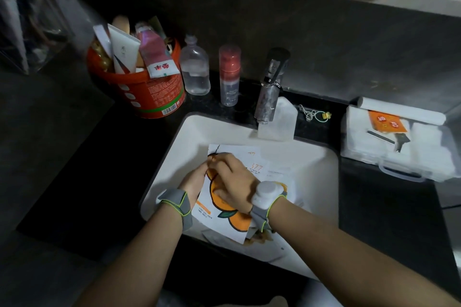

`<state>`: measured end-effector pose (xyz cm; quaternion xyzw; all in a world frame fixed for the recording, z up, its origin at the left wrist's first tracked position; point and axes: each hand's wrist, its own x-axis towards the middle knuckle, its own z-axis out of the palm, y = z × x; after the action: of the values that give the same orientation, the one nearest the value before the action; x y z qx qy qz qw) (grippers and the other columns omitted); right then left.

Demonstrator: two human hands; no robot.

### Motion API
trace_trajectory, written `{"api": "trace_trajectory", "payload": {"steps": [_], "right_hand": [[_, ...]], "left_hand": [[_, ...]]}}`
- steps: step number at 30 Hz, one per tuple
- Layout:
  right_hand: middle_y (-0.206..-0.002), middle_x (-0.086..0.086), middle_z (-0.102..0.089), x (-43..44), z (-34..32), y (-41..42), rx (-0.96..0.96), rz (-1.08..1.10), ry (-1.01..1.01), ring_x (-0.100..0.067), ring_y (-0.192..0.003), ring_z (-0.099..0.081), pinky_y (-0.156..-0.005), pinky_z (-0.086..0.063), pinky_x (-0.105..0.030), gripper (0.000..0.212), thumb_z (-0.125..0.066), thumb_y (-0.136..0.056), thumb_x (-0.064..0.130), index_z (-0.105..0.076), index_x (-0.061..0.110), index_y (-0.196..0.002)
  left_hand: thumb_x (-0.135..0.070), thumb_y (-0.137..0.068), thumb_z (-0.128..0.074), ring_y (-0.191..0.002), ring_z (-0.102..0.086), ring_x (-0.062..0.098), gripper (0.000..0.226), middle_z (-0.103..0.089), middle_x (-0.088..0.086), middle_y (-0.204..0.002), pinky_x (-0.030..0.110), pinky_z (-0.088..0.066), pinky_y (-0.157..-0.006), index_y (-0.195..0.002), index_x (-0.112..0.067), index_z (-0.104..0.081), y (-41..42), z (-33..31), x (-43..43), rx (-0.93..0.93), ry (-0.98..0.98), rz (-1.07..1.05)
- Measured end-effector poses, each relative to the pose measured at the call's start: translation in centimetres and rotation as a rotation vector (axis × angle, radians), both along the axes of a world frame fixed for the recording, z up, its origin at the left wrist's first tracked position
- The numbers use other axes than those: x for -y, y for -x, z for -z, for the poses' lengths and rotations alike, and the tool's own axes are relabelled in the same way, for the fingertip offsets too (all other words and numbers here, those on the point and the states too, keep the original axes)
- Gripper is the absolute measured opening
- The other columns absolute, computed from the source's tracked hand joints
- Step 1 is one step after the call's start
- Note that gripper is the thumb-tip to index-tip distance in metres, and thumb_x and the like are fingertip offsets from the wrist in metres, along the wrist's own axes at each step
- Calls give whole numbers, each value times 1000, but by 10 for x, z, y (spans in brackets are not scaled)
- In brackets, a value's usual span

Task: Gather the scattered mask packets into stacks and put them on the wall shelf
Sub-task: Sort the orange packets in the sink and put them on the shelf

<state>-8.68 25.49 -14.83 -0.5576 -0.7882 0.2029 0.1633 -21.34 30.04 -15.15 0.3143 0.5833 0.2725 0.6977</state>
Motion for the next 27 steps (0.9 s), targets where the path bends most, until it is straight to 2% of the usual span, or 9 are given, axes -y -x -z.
{"api": "trace_trajectory", "payload": {"steps": [4, 6, 8, 10, 14, 18, 21, 25, 27], "right_hand": [[-119, -18, -52, 0, 2, -11, 80, 105, -7, -39, -112, -50, -97, -45, -48, 64, -77, -67, 39, -50, 6, -115], [-115, -17, -57, 2, 6, -18, 93, 225, -12, -37, -110, -52, -98, -44, -45, 67, -66, -71, 58, -53, 8, -113], [-114, -15, -57, 9, 13, -27, 17, 391, 5, -34, -108, -52, -96, -43, -40, 69, -42, -82, 68, -55, 9, -116], [-118, -18, -55, 17, 21, -39, -45, 537, 110, -37, -109, -52, -94, -41, -40, 64, -31, -92, 57, -54, 6, -122], [-133, -19, -46, 31, 36, -63, 31, 766, 340, -39, -118, -47, -96, -37, -36, 41, -45, -92, 13, -47, 6, -133], [-132, -13, -49, 39, 45, -76, -34, 889, 518, -29, -119, -48, -92, -38, -29, 33, -45, -93, 10, -56, 8, -124], [-134, -10, -44, 45, 44, -80, -63, 873, 512, -25, -120, -50, -88, -37, -18, 45, -47, -88, 5, -47, 10, -132], [-132, -5, -46, 38, 38, -80, 143, 834, 558, -26, -123, -43, -95, -37, -26, 50, -59, -82, 26, -47, 21, -131], [-125, -6, -53, 35, 38, -70, 132, 767, 604, -28, -120, -48, -93, -41, -29, 47, -61, -79, 30, -54, 20, -124]], "left_hand": [[-9, -91, -54, -93, -58, 24, 13, -65, 3, -81, 31, -47, -75, -99, -7, -64, 1, 0, 4, -86, -88, 115], [-5, -91, -55, -97, -55, 22, 18, -65, 5, -89, 29, -44, -79, -107, -4, -63, 4, 2, 4, -149, -107, 121], [-10, -93, -55, -100, -52, 18, 23, -61, 5, -101, 27, -37, -85, -113, -2, -61, 8, 7, 1, -267, -123, 79], [-17, -94, -53, -100, -50, 18, 23, -57, 4, -104, 27, -35, -88, -113, -6, -60, 13, 10, -3, -356, -157, 53], [-20, -96, -50, -87, -49, 19, 11, -54, 8, -91, 29, -36, -80, -89, -11, -52, 21, 19, -8, -430, -227, 58], [-17, -96, -49, -80, -54, 19, 12, -60, 7, -88, 27, -39, -79, -93, -10, -57, 20, 20, -5, -395, -244, 37], [-18, -96, -49, -85, -53, 19, 14, -61, 5, -83, 27, -39, -80, -88, -12, -58, 18, 24, -5, -396, -235, 16], [-17, -96, -49, -87, -53, 20, 12, -60, 3, -81, 26, -37, -80, -90, -11, -57, 17, 26, -7, -396, -222, -3], [-15, -96, -48, -88, -53, 20, 13, -60, 2, -80, 26, -37, -80, -87, -12, -57, 17, 25, -7, -385, -228, -6]]}}
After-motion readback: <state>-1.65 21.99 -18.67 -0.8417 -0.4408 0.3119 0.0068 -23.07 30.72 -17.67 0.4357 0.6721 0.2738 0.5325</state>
